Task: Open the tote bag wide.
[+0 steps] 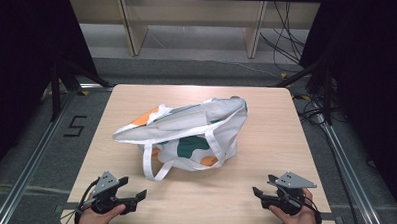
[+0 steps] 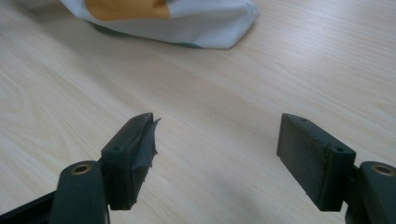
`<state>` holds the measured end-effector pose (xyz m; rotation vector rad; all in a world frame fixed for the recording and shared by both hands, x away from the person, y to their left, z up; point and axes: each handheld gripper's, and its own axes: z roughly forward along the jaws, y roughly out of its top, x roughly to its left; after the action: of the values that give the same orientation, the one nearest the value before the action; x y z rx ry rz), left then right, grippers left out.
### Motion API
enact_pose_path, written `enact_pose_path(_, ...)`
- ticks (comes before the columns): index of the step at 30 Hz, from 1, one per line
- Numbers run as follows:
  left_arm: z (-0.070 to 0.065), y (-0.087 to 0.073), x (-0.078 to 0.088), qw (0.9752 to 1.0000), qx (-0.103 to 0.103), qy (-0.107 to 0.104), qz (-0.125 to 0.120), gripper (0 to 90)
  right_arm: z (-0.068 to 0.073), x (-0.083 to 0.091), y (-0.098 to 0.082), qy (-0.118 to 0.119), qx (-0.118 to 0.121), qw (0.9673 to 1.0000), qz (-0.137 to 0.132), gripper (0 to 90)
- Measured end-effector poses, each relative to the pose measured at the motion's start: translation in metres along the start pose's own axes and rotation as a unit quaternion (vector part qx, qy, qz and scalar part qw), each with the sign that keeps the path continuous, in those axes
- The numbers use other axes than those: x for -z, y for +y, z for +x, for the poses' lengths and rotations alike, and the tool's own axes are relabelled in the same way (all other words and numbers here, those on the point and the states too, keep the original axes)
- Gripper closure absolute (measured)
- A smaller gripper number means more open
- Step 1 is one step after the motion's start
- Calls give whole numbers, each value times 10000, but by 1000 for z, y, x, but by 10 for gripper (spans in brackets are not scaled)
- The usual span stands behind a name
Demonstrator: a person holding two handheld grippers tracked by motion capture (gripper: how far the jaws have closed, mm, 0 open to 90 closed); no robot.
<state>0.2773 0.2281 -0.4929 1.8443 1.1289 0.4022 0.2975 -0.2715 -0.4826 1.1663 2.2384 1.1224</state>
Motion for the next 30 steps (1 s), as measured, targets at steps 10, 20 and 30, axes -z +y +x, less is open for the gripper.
enact_pose_path(10,1,0,0,10000,76,48,-22,154,-1,-1,0,3,42,10000,4,291)
enact_pose_path(20,2,0,2,10000,15,88,-32,282,0,2,1,127,16,9998,-122,473)
enact_pose_path(30,2,3,9,9992,-352,-72,-189,734,1,9,11,214,302,9987,-362,819)
